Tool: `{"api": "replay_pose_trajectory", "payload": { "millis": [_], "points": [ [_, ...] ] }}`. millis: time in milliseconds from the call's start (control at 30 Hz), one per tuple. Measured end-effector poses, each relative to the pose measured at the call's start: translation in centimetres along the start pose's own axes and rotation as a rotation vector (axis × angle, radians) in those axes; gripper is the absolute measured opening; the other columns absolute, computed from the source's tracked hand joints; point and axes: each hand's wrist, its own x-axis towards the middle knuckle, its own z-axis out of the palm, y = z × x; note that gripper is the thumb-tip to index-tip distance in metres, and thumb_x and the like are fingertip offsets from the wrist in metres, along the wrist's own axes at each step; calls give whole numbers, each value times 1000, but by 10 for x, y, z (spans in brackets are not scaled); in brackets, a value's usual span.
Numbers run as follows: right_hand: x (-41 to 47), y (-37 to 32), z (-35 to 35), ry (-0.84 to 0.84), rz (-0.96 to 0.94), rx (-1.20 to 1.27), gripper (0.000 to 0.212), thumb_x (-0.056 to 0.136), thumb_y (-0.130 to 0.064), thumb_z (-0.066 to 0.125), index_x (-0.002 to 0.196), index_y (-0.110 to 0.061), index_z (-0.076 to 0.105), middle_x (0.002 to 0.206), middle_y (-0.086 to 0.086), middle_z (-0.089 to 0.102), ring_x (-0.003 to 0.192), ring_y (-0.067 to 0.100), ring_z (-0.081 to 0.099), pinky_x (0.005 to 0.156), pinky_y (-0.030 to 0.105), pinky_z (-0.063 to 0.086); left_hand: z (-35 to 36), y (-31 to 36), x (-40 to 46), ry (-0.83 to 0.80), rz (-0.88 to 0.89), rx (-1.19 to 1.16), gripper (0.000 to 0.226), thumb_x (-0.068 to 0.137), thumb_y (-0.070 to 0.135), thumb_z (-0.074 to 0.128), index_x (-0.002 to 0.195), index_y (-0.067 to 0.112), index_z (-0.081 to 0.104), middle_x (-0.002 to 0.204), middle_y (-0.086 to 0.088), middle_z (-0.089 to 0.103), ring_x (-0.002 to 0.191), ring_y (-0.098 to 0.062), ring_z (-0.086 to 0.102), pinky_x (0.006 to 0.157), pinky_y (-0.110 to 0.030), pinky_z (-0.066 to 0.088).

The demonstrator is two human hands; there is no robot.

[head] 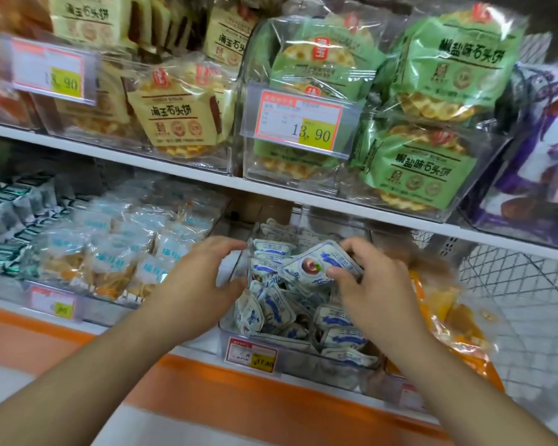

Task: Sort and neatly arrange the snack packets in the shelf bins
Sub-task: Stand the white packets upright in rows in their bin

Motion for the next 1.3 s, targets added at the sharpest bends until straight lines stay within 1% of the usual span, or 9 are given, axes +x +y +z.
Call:
{"api": "replay_pose_trajectory", "payload": {
  "millis": [200, 300, 433, 533, 667, 800, 1033, 1200, 1300],
  "points": [
    [34, -2, 35, -66, -168, -151, 15, 98, -26, 73, 96, -30, 58, 70, -3, 65, 57, 15, 55, 55, 37, 47, 15, -17, 11, -89, 97, 14, 59, 94, 39, 67, 148, 40, 43, 150, 26, 39, 134, 1, 41, 112, -22, 35],
    [39, -14, 42, -105, -171, 16, 16, 95, -24, 76, 90, -27, 62, 74, -4, 64, 68, 17, 58, 64, 37, 48, 13, -19, 18, -49, 140, -6, 62, 89, 50, 69, 146, 42, 44, 144, 30, 40, 135, 2, 36, 111, -24, 34],
    [45, -33, 40, -170, -23, 388, 20, 87, -13, 84, 96, -24, 70, 96, -18, 74, 89, 4, 72, 73, 19, 57, 6, -12, 22, 13, 107, -124, 25, 89, 45, 73, 112, 46, 64, 104, 35, 62, 103, 7, 56, 85, -22, 49],
    [49, -20, 33, -262, 96, 584, 32, 89, 1, 78, 111, -19, 64, 107, -6, 75, 101, 3, 72, 85, 18, 57, 4, -6, 20, 32, 54, -215, 13, 92, 35, 72, 90, 47, 67, 91, 34, 66, 85, 6, 63, 67, -22, 53],
    [45, 13, 37, -340, 144, 309, 24, 97, 7, 64, 106, -15, 68, 108, 7, 74, 101, 18, 71, 91, 23, 58, -9, -5, 15, 113, -25, -291, 13, 95, 30, 69, 97, 43, 68, 88, 35, 68, 85, 13, 61, 65, -19, 47],
    [40, 31, 63, -533, 123, 36, 25, 99, -15, 70, 120, -27, 72, 115, -10, 73, 108, 9, 69, 98, 29, 56, -24, -10, 6, 203, -59, -175, 10, 95, 31, 68, 101, 40, 68, 88, 24, 69, 84, 6, 62, 65, -23, 47],
    [53, 12, 68, -738, 194, -177, 44, 106, -39, 58, 149, -32, 54, 145, -4, 60, 99, 8, 66, 83, 22, 53, -17, -12, -1, 128, -116, -264, 10, 94, 32, 69, 92, 42, 68, 83, 29, 70, 81, 11, 62, 61, -18, 42],
    [61, 26, 72, -771, 302, -36, 34, 103, -23, 55, 130, -38, 67, 122, -7, 72, 109, 30, 70, 79, 35, 55, -15, -12, 3, 101, -85, -236, 20, 94, 34, 70, 82, 47, 62, 81, 43, 62, 81, 21, 56, 53, -9, 37],
    [66, 28, 72, -722, 347, 64, 33, 105, -11, 52, 122, -29, 74, 120, -1, 75, 98, 18, 69, 73, 21, 50, -14, -13, 4, 86, -72, -258, 19, 93, 34, 71, 84, 48, 63, 82, 43, 63, 83, 21, 57, 58, -9, 39]
  ]
}}
